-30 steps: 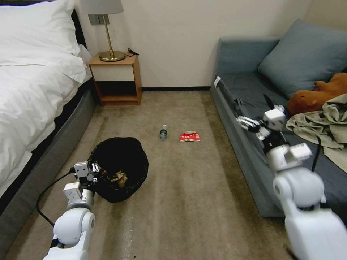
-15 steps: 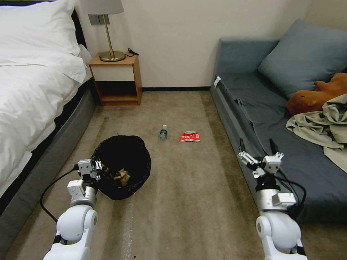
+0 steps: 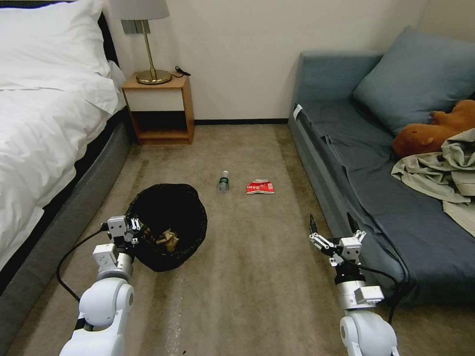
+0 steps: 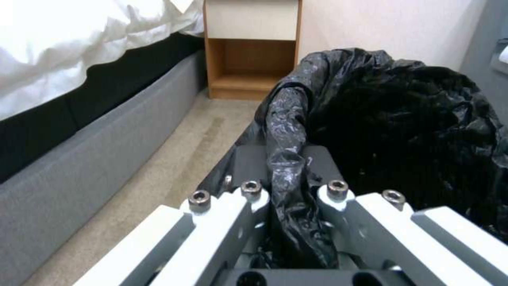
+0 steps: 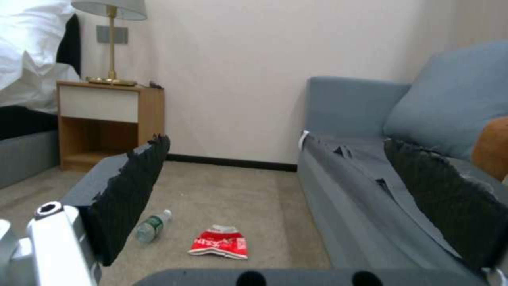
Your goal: Pick up the trash bin, then pick up the garbage on the floor and place it into the trash bin.
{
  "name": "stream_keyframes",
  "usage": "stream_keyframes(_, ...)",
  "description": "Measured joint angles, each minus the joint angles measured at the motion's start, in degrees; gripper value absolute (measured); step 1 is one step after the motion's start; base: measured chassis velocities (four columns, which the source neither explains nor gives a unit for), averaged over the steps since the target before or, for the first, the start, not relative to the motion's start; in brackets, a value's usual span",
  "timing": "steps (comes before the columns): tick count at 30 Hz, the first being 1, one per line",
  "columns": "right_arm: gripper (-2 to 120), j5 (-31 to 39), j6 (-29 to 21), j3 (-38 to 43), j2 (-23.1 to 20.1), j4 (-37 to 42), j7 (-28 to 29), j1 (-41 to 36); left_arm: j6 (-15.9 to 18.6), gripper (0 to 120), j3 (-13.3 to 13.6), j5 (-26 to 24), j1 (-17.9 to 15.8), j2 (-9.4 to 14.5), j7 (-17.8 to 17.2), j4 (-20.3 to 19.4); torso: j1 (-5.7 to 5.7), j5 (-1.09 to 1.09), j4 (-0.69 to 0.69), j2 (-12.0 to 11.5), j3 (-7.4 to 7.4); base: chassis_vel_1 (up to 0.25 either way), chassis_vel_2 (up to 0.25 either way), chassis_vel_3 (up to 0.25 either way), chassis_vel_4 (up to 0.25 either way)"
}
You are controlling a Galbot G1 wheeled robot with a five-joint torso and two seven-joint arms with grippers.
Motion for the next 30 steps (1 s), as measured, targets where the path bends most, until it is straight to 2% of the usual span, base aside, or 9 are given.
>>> stream_keyframes(30, 100, 0.26, -0.36, -0.88, 0.29, -0.25, -0.96, 0.62, 0.13, 5, 0.21, 0.26, -0.22, -0.4, 0.0, -0.2, 0.0, 0.0, 0.0, 0.0, 0.0, 0.0, 0.0, 0.0, 0.0)
